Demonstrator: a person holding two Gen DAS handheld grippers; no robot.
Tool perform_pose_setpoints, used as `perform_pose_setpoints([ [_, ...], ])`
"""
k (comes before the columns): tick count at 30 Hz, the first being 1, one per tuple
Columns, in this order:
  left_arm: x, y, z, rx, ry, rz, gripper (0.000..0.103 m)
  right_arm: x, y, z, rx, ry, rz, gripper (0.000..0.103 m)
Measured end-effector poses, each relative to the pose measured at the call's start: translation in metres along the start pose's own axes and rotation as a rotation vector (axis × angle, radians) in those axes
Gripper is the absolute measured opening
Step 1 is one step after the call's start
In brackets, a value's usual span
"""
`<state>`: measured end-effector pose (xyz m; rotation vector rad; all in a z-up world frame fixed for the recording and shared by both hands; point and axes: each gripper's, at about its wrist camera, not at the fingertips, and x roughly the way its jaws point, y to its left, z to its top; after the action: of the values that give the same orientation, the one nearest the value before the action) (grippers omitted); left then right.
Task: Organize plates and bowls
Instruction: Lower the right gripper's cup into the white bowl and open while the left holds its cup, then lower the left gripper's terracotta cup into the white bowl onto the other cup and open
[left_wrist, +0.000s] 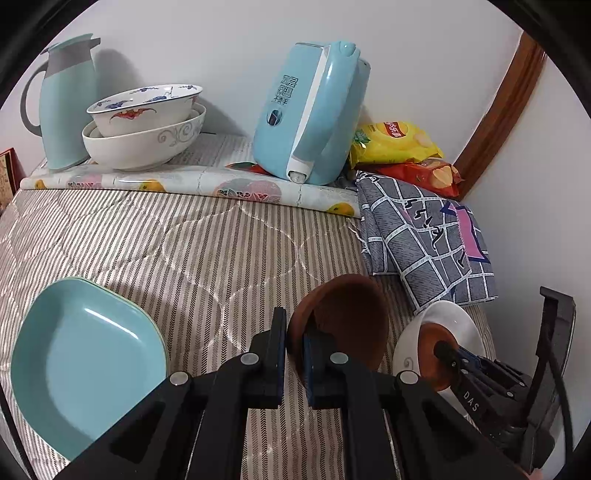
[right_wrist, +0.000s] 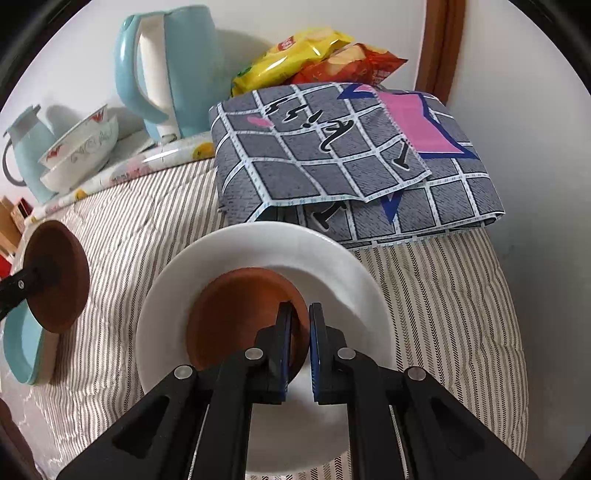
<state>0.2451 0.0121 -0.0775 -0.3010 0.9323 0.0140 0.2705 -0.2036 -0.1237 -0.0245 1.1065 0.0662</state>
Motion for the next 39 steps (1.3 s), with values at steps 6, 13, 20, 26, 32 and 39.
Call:
perform_pose_setpoints([
  [6,0.0,0.0,0.0,0.002,0.0,-0.001,0.008,0.003,0.003,0.0,-0.018,0.025,-0.031,0.011],
  [13,-0.004,-0.001,-0.002,0.009,0.002,-0.006,0.008,0.002,0.006,-0.001,-0.03,0.02,-0.05,0.026],
  [20,-0.013,-0.001,-0.005,0.008,-0.01,-0.008,0.008,-0.011,0.001,-0.002,0.001,-0.002,-0.033,0.034],
  [26,-0.027,-0.01,-0.008,0.02,-0.025,-0.011,0.008,-0.038,-0.007,-0.005,0.021,-0.05,0.003,0.042],
  [32,-0.038,-0.027,-0.013,0.043,-0.033,-0.015,0.008,-0.065,-0.019,-0.014,0.036,-0.097,0.009,0.046],
  [39,-0.048,-0.048,-0.024,0.064,-0.034,-0.022,0.008,-0.086,-0.04,-0.032,0.059,-0.124,0.004,0.046],
])
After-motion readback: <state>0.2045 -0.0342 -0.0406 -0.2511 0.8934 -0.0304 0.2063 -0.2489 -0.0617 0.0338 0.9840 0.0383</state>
